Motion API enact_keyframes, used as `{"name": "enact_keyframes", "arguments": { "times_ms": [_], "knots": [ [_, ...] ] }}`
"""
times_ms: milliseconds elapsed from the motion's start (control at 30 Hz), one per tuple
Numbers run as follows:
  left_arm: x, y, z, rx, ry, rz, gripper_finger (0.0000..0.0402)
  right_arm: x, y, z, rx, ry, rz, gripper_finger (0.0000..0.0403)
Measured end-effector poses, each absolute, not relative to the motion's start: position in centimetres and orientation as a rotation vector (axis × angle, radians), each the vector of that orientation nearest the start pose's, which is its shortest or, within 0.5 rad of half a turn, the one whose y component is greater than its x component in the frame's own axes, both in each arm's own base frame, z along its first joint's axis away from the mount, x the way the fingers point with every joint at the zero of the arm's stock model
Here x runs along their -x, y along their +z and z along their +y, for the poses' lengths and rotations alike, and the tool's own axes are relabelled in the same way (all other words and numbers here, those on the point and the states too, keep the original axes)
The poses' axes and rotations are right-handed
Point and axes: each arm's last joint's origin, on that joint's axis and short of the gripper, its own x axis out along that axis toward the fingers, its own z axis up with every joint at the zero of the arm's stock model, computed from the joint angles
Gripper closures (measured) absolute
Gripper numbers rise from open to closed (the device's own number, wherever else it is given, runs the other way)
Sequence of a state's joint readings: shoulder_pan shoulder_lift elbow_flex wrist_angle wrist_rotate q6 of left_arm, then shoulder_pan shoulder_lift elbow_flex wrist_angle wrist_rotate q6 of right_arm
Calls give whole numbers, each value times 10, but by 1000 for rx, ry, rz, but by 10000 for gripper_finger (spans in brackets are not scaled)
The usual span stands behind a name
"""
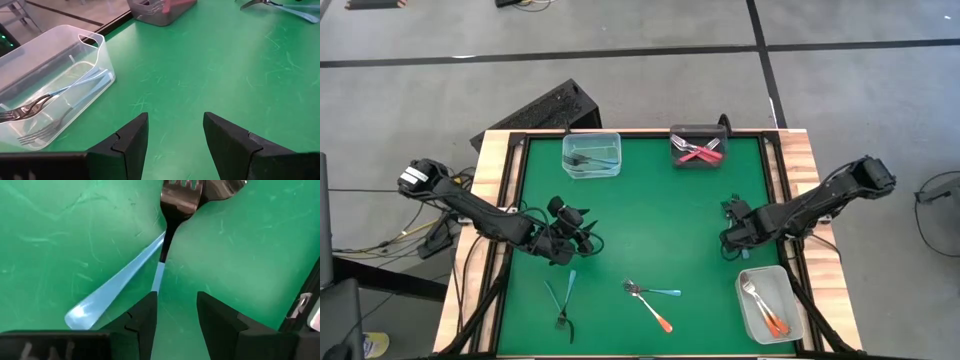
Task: Sort silverware by color (type)
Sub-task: Put the black fork into the transparent bin
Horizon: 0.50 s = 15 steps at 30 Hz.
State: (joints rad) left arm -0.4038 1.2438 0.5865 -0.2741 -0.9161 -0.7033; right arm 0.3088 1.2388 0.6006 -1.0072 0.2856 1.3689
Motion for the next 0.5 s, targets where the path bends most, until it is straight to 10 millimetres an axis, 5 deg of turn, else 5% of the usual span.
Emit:
{"name": "enact_keyframes", "arguments": {
  "times_ms": [300, 500],
  "knots": [
    [-208, 183, -64, 96, 690, 526, 223, -154, 159, 42, -605, -961, 1298, 243],
    [-210, 179, -65, 101, 686, 543, 223, -157, 149, 43, -558, -992, 1344, 288]
  ]
}}
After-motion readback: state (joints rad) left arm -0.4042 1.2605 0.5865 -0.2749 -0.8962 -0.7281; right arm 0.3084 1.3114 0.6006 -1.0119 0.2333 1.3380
